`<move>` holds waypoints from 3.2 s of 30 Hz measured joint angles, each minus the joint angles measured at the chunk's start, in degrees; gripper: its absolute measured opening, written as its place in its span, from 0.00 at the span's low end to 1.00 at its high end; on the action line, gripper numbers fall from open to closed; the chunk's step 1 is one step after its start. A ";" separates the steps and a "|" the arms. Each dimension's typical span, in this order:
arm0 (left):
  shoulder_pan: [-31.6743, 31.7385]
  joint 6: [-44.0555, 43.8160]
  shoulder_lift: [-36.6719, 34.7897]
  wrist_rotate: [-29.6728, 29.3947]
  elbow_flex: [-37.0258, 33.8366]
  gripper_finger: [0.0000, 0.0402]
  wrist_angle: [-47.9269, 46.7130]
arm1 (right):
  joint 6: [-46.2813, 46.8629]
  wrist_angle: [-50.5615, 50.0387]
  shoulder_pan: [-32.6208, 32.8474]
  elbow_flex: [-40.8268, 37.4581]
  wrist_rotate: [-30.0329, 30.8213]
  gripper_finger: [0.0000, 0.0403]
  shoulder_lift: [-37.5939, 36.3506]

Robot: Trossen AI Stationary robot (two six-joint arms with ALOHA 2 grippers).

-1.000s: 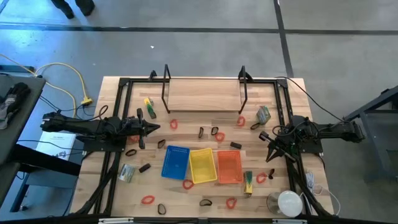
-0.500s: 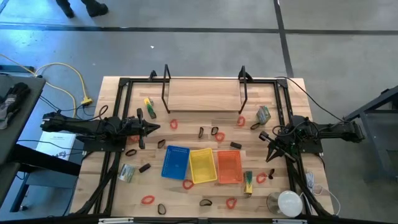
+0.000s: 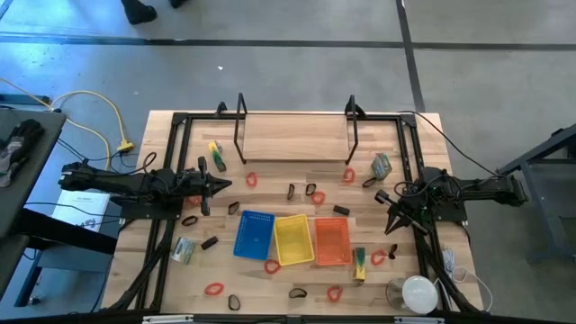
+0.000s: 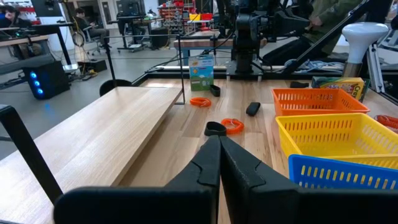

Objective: Pick & Place Office Desk Supplies

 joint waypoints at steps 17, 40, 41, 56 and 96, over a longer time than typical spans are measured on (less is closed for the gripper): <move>0.02 0.00 -0.02 -0.02 0.00 0.00 0.00 | 0.00 -0.01 0.00 -0.02 0.01 0.00 0.00; 0.00 0.00 -0.01 0.00 0.00 0.00 0.00 | -0.01 0.00 0.00 -0.02 0.01 0.00 0.00; 0.01 0.00 -0.02 -0.01 0.00 0.00 0.02 | 0.00 0.00 0.00 -0.01 0.01 0.00 0.00; 0.01 0.30 -0.02 -0.02 0.00 0.00 6.73 | -6.92 4.11 0.00 0.00 3.93 0.00 -0.01; 0.07 0.04 0.02 -0.04 0.00 0.00 19.08 | -0.63 8.61 0.00 26.21 56.96 0.00 37.04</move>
